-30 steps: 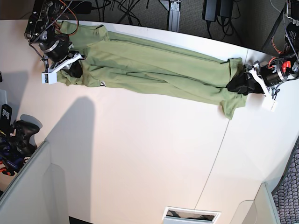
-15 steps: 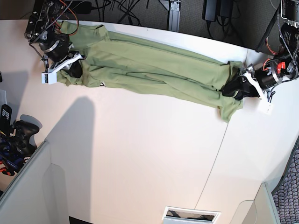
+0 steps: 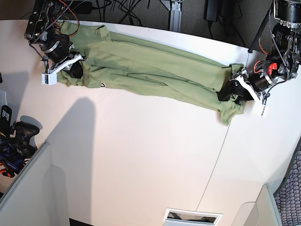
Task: Layout the t-shirt on the table in an organized manner, then fold the t-shirt properly
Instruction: 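Lower the folded edge with both grippers and straighten the strip, then carry the hem end with the left gripper toward the right gripper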
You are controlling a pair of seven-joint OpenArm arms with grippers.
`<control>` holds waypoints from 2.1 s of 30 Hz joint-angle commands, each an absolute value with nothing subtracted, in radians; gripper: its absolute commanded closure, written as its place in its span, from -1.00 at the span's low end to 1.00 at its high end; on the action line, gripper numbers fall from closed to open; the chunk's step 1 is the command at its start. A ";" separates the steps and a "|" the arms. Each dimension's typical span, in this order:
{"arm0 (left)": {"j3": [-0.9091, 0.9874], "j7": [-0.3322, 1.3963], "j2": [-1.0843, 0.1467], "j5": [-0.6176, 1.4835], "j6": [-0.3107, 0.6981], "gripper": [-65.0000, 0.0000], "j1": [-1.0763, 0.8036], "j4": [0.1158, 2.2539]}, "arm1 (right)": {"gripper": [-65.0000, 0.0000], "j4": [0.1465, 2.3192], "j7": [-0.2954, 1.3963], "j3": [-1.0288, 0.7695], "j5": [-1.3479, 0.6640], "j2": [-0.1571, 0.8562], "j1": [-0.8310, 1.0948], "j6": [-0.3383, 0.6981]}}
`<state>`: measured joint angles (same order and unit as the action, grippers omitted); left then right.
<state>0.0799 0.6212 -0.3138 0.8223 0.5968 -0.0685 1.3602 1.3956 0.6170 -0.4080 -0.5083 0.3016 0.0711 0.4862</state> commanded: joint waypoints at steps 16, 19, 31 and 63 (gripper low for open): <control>0.086 0.520 -0.313 0.593 0.588 1.00 -0.035 1.373 | 1.00 1.403 0.629 -0.413 -0.509 0.313 0.064 0.488; 0.086 0.489 -0.314 0.485 0.588 1.00 -0.018 1.373 | 1.00 1.403 0.630 -0.413 -0.518 0.313 0.064 0.488; 0.086 0.486 -0.328 0.466 0.591 1.00 0.020 1.373 | 1.00 1.404 0.641 -0.413 -0.623 0.302 0.059 0.490; 0.079 0.469 -0.459 0.313 0.592 1.00 0.208 1.422 | 0.65 1.605 0.707 -0.413 -0.651 0.282 0.061 0.490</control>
<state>0.0769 0.4961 -0.4458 0.2943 0.5941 0.1864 1.3983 1.5860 0.7296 -0.4080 -0.6350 0.2733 0.0719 0.4862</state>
